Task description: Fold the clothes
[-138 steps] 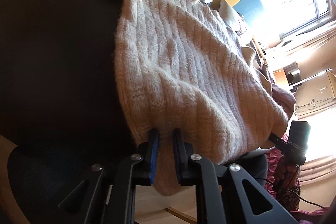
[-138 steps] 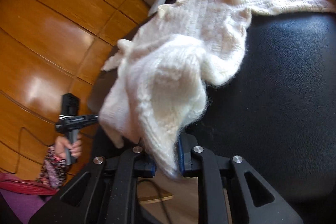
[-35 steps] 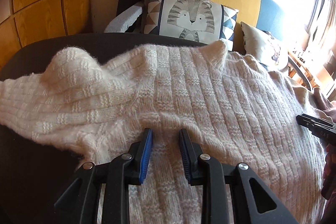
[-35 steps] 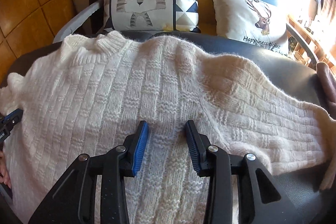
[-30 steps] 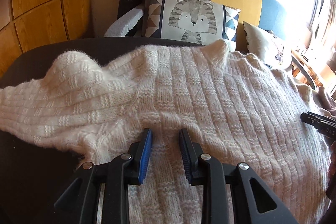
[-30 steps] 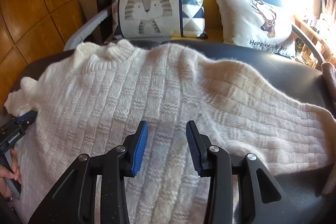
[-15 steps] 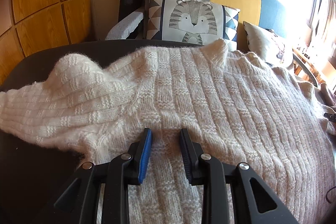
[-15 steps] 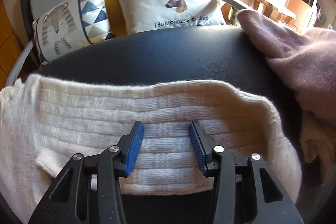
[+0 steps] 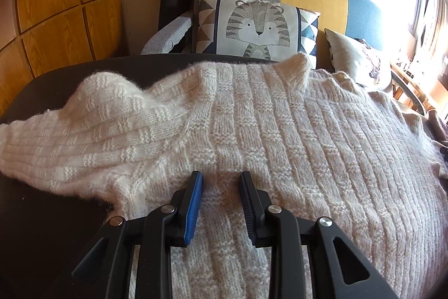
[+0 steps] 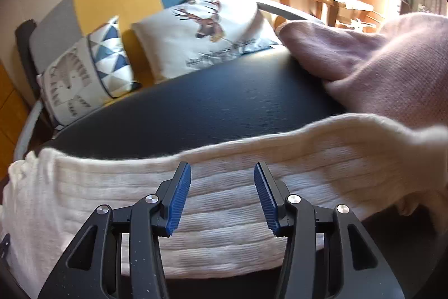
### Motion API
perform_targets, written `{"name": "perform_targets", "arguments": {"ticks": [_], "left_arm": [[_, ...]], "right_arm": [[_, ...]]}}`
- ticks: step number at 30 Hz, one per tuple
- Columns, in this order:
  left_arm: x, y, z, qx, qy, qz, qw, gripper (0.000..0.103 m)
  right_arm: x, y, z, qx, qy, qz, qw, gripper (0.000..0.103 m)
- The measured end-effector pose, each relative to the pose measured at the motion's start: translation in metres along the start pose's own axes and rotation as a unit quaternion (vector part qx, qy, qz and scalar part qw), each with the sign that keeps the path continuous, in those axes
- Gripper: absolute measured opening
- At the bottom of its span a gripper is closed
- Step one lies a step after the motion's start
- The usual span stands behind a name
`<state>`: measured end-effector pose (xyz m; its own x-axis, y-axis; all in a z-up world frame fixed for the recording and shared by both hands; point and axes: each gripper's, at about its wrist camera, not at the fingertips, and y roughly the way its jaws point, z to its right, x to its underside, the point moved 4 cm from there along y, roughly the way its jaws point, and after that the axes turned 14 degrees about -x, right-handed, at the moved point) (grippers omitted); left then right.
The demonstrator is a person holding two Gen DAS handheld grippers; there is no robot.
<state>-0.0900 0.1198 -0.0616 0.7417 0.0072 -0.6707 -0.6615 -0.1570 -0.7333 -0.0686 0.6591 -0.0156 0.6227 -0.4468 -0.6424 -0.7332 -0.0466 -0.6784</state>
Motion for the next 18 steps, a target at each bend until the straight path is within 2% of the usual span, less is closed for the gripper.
{"name": "perform_targets", "arguments": {"ticks": [2,4,6,8,12,16,18], "left_arm": [[0.0,0.0,0.0,-0.001,0.001,0.001,1.0,0.028],[0.0,0.0,0.0,0.0,0.001,0.001,1.0,0.028],[0.0,0.0,-0.001,0.001,-0.001,0.001,1.0,0.028],[0.0,0.0,-0.001,0.003,-0.002,0.001,1.0,0.028],[0.0,0.001,-0.002,0.006,-0.005,0.001,1.0,0.028],[0.0,0.002,-0.002,0.007,-0.005,0.002,1.0,0.028],[0.0,0.003,-0.003,0.007,-0.006,0.002,1.0,0.028]], "right_arm": [[0.01,0.008,-0.039,-0.046,-0.032,-0.012,0.998,0.05],[0.018,0.022,-0.076,-0.074,-0.068,-0.026,0.995,0.05],[0.024,0.039,-0.108,-0.085,-0.1,-0.044,0.99,0.05],[0.028,0.058,-0.131,-0.077,-0.125,-0.06,0.987,0.05],[0.031,0.076,-0.14,-0.024,-0.154,-0.067,0.985,0.058],[0.026,0.075,-0.129,-0.027,-0.135,-0.073,0.988,0.06],[0.023,0.068,-0.122,-0.035,-0.112,-0.062,0.991,0.06]]}}
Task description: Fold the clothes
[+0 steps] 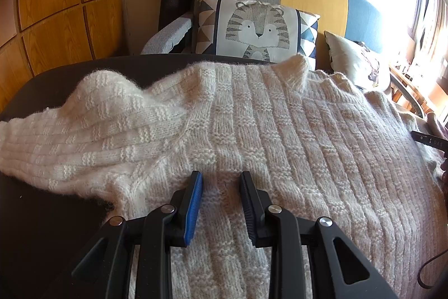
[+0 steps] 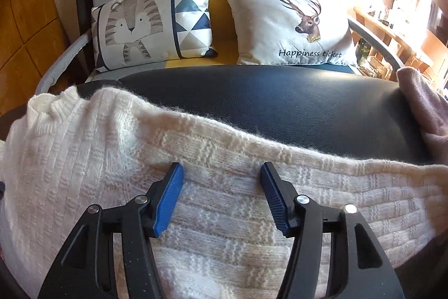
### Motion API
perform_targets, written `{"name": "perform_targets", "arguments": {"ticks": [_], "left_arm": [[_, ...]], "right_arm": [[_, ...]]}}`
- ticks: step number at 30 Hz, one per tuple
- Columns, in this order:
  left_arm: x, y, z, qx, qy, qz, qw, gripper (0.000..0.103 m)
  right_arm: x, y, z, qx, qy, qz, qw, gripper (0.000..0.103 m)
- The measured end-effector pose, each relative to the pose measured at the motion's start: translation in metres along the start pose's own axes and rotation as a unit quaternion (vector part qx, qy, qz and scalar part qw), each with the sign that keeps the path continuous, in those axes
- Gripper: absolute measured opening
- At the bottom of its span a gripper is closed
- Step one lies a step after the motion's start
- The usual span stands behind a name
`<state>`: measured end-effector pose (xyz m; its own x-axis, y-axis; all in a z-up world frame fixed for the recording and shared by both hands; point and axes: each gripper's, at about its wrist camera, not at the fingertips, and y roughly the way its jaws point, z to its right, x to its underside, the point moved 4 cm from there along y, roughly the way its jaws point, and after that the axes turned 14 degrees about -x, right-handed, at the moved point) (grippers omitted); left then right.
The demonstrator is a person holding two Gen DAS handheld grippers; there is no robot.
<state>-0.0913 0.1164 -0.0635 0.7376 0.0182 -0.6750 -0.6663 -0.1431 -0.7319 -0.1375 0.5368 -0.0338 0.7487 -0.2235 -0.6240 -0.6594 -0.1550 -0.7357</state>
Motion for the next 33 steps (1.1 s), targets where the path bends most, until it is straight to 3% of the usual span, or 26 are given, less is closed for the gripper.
{"name": "perform_targets", "arguments": {"ticks": [5,7,10,13,19,24,26,30,33], "left_arm": [[0.0,0.0,-0.001,-0.005,0.002,0.002,1.0,0.028],[0.0,-0.001,0.0,-0.008,0.005,0.003,1.0,0.028],[0.0,-0.001,0.0,-0.008,0.005,0.003,1.0,0.028],[0.0,-0.001,-0.001,-0.006,0.004,0.003,1.0,0.028],[0.001,-0.001,-0.002,-0.003,0.0,0.003,1.0,0.028],[0.001,-0.001,-0.002,0.001,-0.003,0.003,1.0,0.028],[0.001,-0.001,-0.002,0.0,-0.002,0.003,1.0,0.028],[0.0,0.0,-0.001,-0.003,-0.003,0.001,1.0,0.028],[-0.001,0.0,0.0,-0.002,-0.003,-0.001,1.0,0.028]], "right_arm": [[0.001,-0.019,0.002,-0.053,0.017,0.037,0.998,0.059],[-0.003,-0.014,-0.015,-0.074,-0.013,0.021,0.997,0.041],[-0.011,0.003,-0.04,-0.098,-0.035,-0.006,0.995,0.033],[-0.017,0.024,-0.045,-0.081,-0.023,-0.026,0.996,0.032],[-0.02,0.029,-0.015,-0.041,0.023,0.001,0.999,0.022],[-0.013,0.017,-0.029,-0.033,0.002,0.012,0.999,0.025],[-0.004,0.003,-0.048,-0.06,-0.011,0.016,0.998,0.025],[0.027,-0.022,-0.099,-0.122,-0.062,-0.006,0.991,0.026],[0.059,-0.028,-0.132,-0.125,-0.114,-0.047,0.984,0.035]]}}
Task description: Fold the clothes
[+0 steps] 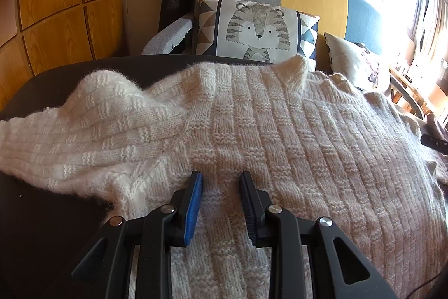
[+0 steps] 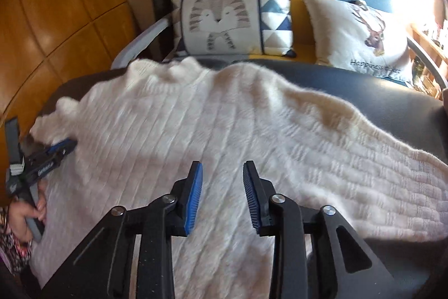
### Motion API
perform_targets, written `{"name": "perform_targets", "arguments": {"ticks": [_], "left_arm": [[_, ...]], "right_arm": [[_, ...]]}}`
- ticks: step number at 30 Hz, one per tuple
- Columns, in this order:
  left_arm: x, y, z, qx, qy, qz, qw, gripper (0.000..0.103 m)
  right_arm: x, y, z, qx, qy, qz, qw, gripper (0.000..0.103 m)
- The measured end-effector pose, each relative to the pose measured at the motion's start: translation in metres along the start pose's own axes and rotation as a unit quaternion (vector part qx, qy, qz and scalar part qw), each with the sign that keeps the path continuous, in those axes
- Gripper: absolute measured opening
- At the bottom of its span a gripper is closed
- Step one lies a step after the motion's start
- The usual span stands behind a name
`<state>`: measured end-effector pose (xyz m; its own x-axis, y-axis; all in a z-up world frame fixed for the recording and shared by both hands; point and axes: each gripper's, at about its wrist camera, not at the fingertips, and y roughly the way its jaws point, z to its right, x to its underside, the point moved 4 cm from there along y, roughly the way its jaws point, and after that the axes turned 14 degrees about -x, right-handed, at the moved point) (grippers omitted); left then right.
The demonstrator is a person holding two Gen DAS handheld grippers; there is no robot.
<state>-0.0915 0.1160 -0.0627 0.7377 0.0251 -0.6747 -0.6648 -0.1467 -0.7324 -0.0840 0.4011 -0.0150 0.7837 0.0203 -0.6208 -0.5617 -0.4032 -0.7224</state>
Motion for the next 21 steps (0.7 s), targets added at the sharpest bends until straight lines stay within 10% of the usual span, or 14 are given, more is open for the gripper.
{"name": "perform_targets", "arguments": {"ticks": [6,11,16,21], "left_arm": [[-0.002,-0.001,0.0,0.006,-0.002,-0.008,0.9999,0.028],[0.006,-0.031,0.002,0.017,0.046,-0.021,0.9986,0.028],[0.049,-0.097,0.013,0.084,0.038,0.007,0.9958,0.028],[0.104,-0.137,0.029,0.06,0.069,0.028,0.9954,0.028]], "right_arm": [[0.027,-0.014,0.022,0.088,0.024,-0.02,0.996,0.039],[0.051,-0.089,0.012,0.017,0.082,0.069,0.994,0.041],[0.107,-0.117,-0.03,-0.012,0.107,0.086,0.99,0.041],[0.151,-0.104,-0.062,-0.02,0.101,0.078,0.992,0.041]]}}
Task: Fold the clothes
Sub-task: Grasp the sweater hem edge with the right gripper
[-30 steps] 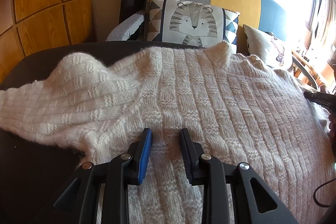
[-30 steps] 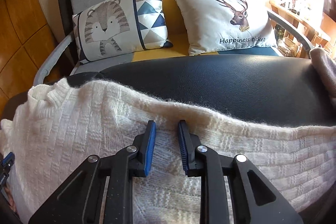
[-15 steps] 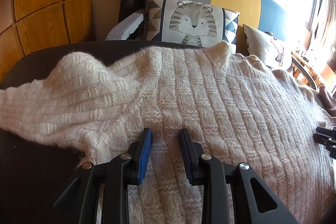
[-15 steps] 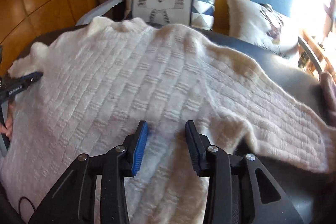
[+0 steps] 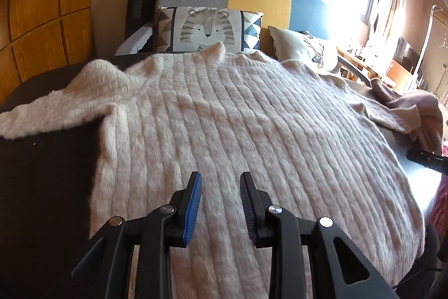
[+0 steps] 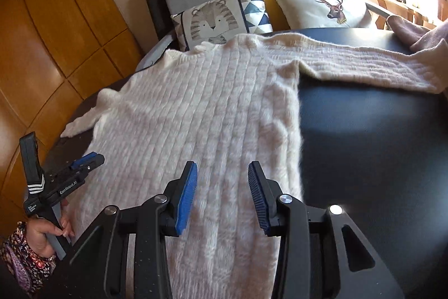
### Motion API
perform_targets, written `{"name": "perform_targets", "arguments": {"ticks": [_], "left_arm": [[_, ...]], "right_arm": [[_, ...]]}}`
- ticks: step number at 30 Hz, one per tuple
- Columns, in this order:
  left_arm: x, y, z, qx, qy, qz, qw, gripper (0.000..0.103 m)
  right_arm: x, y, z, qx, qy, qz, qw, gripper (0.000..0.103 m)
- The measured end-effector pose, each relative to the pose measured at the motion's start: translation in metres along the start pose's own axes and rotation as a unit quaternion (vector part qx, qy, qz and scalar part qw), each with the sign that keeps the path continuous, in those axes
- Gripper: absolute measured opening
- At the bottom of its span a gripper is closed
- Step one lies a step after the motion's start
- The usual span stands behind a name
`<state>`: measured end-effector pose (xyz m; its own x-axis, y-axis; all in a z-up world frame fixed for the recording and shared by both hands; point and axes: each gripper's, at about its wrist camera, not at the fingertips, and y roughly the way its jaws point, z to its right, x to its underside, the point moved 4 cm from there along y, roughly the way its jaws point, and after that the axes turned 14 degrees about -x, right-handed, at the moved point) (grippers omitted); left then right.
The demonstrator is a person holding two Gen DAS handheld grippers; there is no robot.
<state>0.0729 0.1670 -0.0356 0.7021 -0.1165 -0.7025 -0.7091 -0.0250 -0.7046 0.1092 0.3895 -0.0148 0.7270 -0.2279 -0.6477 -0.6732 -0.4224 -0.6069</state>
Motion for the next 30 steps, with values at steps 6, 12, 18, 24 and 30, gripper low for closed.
{"name": "perform_targets", "arguments": {"ticks": [6,12,18,24,30], "left_arm": [[0.024,-0.004,-0.017,-0.015,-0.009,0.002,0.9998,0.03],[0.028,-0.007,-0.038,0.019,-0.054,0.003,0.9984,0.031],[0.045,-0.045,-0.076,0.043,-0.153,0.016,0.9872,0.031],[0.08,-0.067,-0.105,0.015,-0.174,-0.025,0.9843,0.031],[0.093,-0.073,-0.112,-0.043,-0.144,-0.037,0.9879,0.031]], "right_arm": [[0.024,-0.003,0.031,0.036,0.05,0.02,0.998,0.018],[0.03,-0.016,0.046,-0.008,0.102,0.062,0.993,0.011],[0.045,-0.046,0.018,-0.006,0.06,0.078,0.995,0.036],[0.063,-0.063,0.008,0.021,0.027,0.064,0.997,0.043],[0.069,-0.068,0.021,0.083,0.032,0.048,0.995,0.043]]}}
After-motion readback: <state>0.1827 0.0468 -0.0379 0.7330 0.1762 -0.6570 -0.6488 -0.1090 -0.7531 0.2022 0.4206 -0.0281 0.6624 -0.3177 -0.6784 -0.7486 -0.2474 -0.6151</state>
